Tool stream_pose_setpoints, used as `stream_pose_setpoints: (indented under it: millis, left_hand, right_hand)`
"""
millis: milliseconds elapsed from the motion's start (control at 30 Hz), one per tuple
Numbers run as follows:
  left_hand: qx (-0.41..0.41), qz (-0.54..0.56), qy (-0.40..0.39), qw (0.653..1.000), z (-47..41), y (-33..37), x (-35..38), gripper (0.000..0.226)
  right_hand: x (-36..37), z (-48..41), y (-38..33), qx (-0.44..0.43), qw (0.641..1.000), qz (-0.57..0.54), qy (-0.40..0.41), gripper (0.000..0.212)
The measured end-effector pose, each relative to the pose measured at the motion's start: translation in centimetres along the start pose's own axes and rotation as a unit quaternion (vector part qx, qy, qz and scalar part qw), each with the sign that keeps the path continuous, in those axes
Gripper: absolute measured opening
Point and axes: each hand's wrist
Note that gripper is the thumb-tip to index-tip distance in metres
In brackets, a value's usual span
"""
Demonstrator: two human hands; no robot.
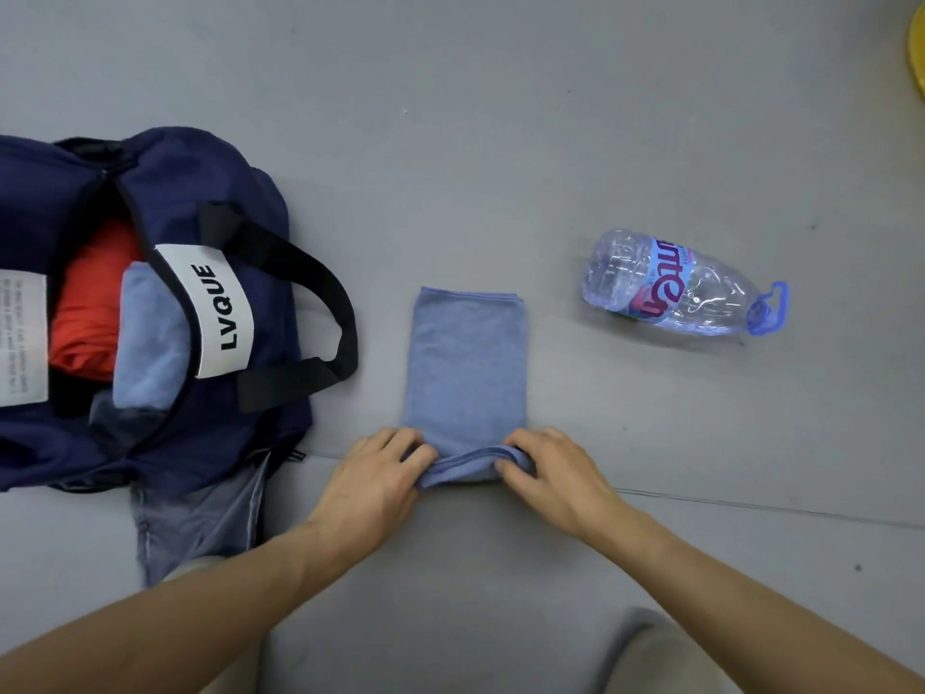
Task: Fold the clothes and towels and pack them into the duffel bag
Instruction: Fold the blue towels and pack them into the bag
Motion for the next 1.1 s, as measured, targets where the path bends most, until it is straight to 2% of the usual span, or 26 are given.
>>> stream_pose_setpoints:
  millis: [67, 133, 200, 267, 367, 500, 567, 633, 733, 767, 833, 933, 1000, 1100]
  left_hand:
    - [0.006, 0.026, 0.002, 1.0, -0.8, -0.2, -0.6, 0.024]
    - [-0.025, 0.074, -0.021, 0.997, -1.2, 0.3, -1.1, 0.017]
    - [-0.087, 0.119, -0.034, 0.989, -1.4, 0.8, -1.4, 0.01]
    - [-0.134, 0.129, -0.037, 0.982, -1.6, 0.9, -1.5, 0.009]
    - [-0.177, 0.139, -0.047, 0.973, -2.0, 0.7, -1.4, 0.015]
    - [-0.25, 0.153, -0.057, 0.954, -2.8, 0.4, -1.3, 0.029]
    - [-0.265, 0.148, -0.055, 0.951, -3.7, 0.0, -1.6, 0.022]
    - [-0.26, 0.13, -0.068, 0.954, -4.5, -0.3, -2.1, 0.022]
    - [-0.231, 0.074, -0.08, 0.967, -4.6, -0.4, -2.3, 0.028]
    - [-0.204, 0.051, -0.059, 0.976, -4.4, -0.4, -2.3, 0.028]
    - [-0.086, -0.012, 0.003, 0.996, -4.1, -0.8, -2.1, 0.026]
    - [0.103, -0.073, 0.052, 0.991, -3.5, -1.3, -0.9, 0.034]
    - [0.157, -0.089, 0.067, 0.981, -3.2, -0.9, -0.7, 0.041]
    - [0.188, -0.118, 0.094, 0.971, -2.6, -0.7, -0.8, 0.038]
  right_hand:
    - [-0.3, -0.1, -0.2, -0.026, 1.0, 0.016, -0.007, 0.035]
    - [-0.3, -0.2, -0.1, -0.069, 0.995, 0.068, -0.038, 0.047]
    - [-0.1, 0.0, -0.4, -0.073, 0.994, 0.075, -0.034, 0.033]
    - [0.0, 0.3, -0.8, -0.018, 0.999, 0.03, -0.011, 0.018]
    - [-0.3, -0.1, -1.2, 0.043, 0.999, 0.016, -0.008, 0.018]
    - [-0.7, -1.4, -1.9, 0.058, 0.996, 0.072, 0.012, 0.028]
    - [-0.6, -2.0, -1.9, 0.008, 0.986, 0.154, 0.064, 0.044]
    - [0.0, -2.2, -1.0, -0.098, 0.958, 0.242, 0.122, 0.054]
    - [1.5, -1.6, 0.6, -0.209, 0.925, 0.293, 0.119, 0.046]
    - [1.9, -1.3, 1.0, -0.21, 0.923, 0.304, 0.104, 0.044]
    - [2.5, -0.9, 1.6, -0.179, 0.927, 0.324, 0.055, 0.057]
    - [2.8, -1.2, 2.4, -0.157, 0.932, 0.327, 0.024, 0.074]
    - [2.7, -1.4, 2.4, -0.153, 0.936, 0.316, 0.025, 0.081]
    - [2.3, -1.6, 2.2, -0.158, 0.938, 0.304, 0.041, 0.082]
Point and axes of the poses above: each hand's wrist, its own z-axis away from the middle knuckle, its own x-axis out of the palm, y = z × x
